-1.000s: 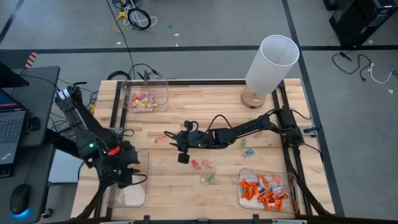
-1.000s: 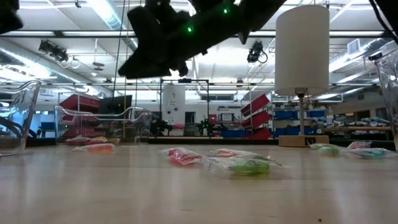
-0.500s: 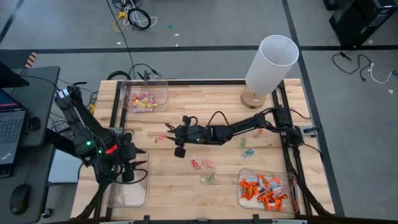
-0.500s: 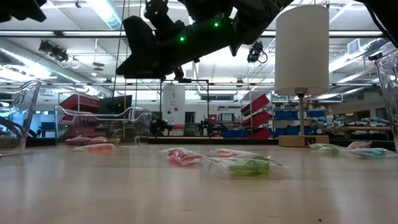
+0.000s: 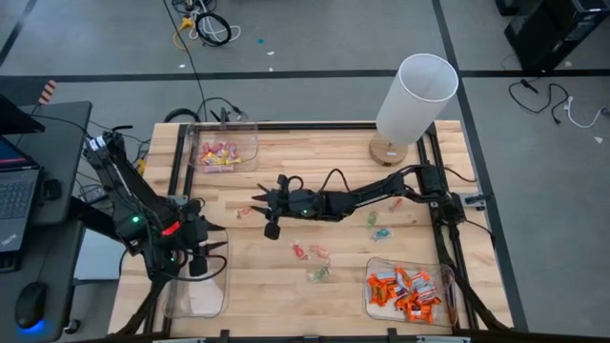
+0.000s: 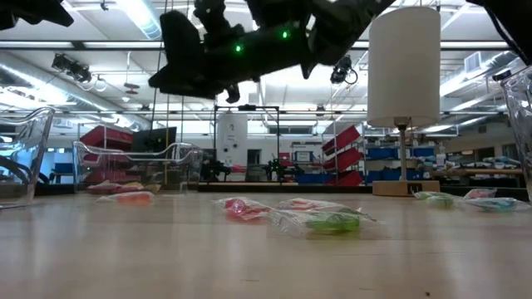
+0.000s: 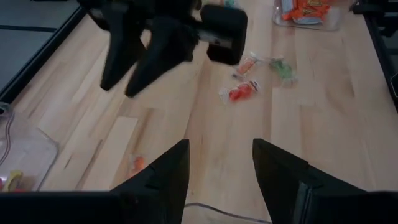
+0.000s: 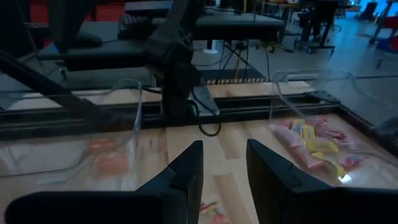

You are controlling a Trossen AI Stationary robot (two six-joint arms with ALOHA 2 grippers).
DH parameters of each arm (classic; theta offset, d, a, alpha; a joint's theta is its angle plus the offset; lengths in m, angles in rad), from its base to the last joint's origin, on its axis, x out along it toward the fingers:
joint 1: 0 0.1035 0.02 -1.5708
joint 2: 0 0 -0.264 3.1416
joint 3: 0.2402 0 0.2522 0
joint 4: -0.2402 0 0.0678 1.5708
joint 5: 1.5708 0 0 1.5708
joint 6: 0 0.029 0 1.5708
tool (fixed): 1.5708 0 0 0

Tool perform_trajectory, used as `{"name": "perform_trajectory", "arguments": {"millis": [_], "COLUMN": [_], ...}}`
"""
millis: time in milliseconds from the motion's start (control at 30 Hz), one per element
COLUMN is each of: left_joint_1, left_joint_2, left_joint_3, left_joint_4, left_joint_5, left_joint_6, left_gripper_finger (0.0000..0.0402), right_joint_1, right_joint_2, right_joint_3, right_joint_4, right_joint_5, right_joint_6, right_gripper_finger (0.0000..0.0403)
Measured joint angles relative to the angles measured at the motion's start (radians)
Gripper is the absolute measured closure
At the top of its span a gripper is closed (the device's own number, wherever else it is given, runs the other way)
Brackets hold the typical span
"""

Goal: Sort candy
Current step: Put the orange gummy into the bottom left transparent bin

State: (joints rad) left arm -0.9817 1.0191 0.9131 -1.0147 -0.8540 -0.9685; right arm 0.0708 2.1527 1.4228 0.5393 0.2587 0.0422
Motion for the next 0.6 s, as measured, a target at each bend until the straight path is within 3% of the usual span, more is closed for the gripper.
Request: {"name": "perform_trajectory", "arguments": {"millis": [267,600], "left_joint_1": [0.0,0.0], "left_joint_2": [0.0,0.0], "left_joint_3": [0.0,0.0], "left_joint_4": [0.001,0.001], "left_joint_5": [-0.013,-0.025], "left_joint_6": [-0.001,0.018], "left_gripper_finger": [0.0224,0.0224], "right_joint_1": [0.0,-0.008], "right_joint_2": [0.124,0.305], "right_joint_3": [0.012,0.187], "right_joint_4": [0.168,0.081], "right_joint_5": [-0.018,-0.022], "right_joint_6": [0.052,0.095], "right_gripper_finger": [0.0295,0.0295]}}
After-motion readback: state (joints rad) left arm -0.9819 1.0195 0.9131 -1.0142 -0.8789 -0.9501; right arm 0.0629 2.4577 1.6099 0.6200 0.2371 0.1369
